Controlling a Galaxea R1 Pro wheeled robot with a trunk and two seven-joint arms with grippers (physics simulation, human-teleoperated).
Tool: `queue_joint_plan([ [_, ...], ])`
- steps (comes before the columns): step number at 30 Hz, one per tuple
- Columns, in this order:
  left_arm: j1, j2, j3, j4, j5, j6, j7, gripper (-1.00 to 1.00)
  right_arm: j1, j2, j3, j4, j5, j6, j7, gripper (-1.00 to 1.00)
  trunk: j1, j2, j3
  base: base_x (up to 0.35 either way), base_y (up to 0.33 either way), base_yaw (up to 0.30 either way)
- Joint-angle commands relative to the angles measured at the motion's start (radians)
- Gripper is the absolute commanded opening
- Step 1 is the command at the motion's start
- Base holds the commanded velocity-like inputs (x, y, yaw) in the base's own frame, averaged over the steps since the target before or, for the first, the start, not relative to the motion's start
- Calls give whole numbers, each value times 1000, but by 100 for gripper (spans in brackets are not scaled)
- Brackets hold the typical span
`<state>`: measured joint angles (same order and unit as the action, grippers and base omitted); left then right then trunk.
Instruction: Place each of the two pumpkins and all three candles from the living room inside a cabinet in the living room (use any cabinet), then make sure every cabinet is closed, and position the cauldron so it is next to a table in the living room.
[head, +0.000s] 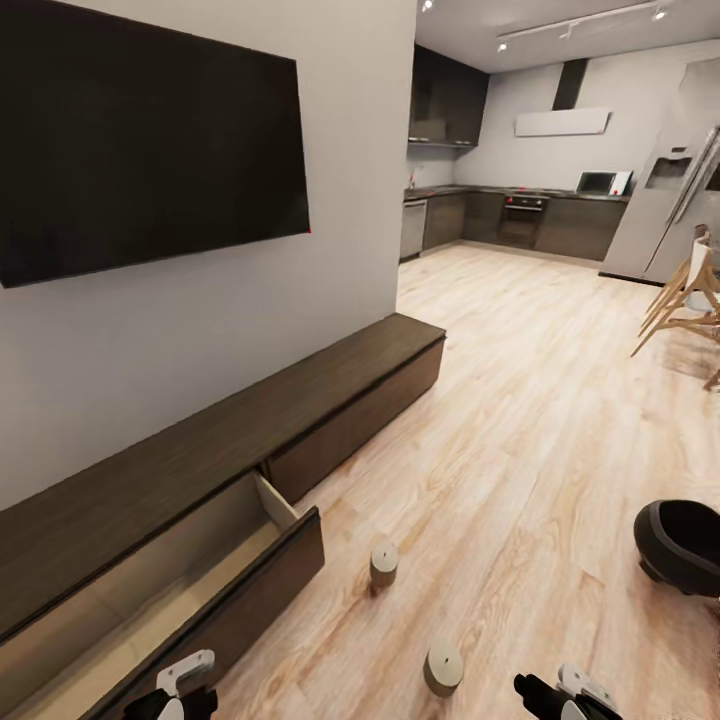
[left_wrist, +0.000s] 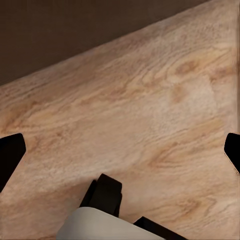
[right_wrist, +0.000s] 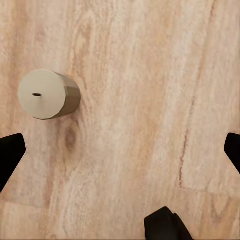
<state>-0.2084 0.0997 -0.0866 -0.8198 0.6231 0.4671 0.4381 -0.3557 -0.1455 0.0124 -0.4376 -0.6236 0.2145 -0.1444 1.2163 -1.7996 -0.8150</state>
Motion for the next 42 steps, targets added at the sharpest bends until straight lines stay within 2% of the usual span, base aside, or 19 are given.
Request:
queue_joint_plan([
  [1,0,2,-5,-2,10,1,10,100,0,0,1,-3,-6,5,-6,100,0,0,-2,254,215,-244],
  [7,0,2,-6,-1,10,1,10,100,0,0,2,-3,-5,5,-6,100,0,0,-8,244,168,-243],
  [17,0,2,-6,-1,10,1,10,100,0,-1,1,-3,-4,5,-6,100,0,0,-18,261,13,-191],
  [38,0,2,-2,2,16,-18,13,100,0,0,3,-3,-4,2,-6,100,0,0,-20,115,85,-10],
  [42,0,2,-2,-28,20,-9,16,100,0,0,3,-3,-3,2,-6,100,0,0,-20,2,3,0],
])
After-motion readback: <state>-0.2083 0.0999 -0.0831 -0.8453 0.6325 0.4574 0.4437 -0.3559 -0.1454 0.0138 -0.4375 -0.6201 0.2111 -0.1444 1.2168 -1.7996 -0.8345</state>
